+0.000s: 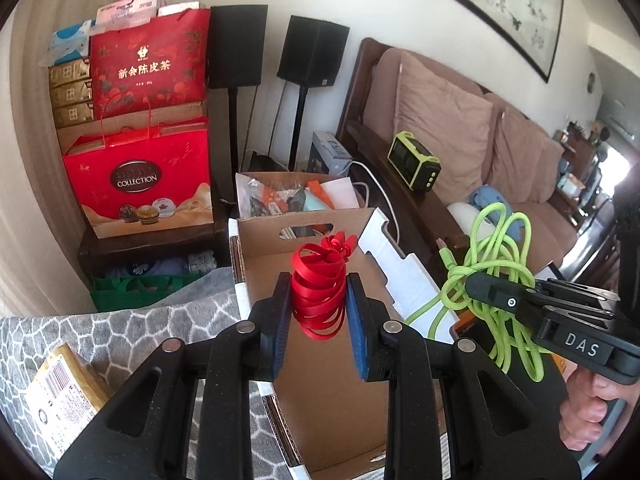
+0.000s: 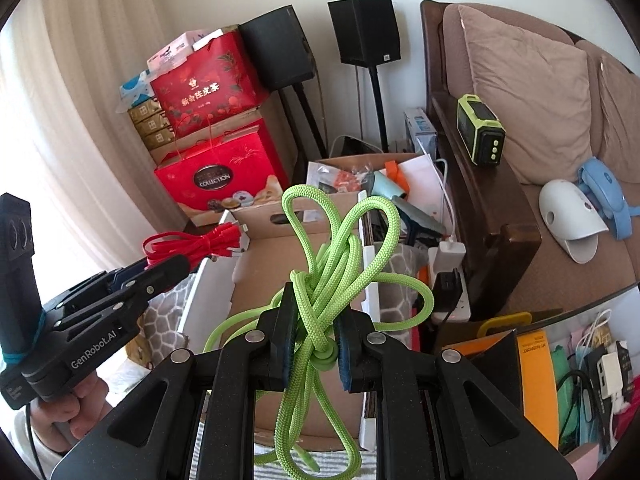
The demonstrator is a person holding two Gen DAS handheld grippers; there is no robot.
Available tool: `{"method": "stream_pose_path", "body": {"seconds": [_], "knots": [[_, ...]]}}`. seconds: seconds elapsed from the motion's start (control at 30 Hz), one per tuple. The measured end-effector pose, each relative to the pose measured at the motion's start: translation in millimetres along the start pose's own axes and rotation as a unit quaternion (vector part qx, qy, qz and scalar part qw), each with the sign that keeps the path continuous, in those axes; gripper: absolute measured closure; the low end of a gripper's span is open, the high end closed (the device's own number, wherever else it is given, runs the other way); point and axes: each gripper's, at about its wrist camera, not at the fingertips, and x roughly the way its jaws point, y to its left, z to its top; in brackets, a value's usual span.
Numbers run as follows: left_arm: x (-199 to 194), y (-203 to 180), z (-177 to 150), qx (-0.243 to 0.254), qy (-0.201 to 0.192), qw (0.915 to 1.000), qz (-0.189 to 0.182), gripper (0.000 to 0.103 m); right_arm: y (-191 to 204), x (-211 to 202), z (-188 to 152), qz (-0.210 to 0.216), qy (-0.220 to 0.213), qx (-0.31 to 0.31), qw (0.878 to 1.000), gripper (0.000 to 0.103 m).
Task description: Organize objects
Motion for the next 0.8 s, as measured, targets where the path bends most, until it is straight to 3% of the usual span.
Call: {"method": "stream_pose_path", "body": {"seconds": [0.8], "knots": [[1.9,9.0,8.5,-0.007,-0.006,1.0,0.004,0.079,0.8,8.6,8.9,0.018,0.002,0.007,1.0,0.087]]}}
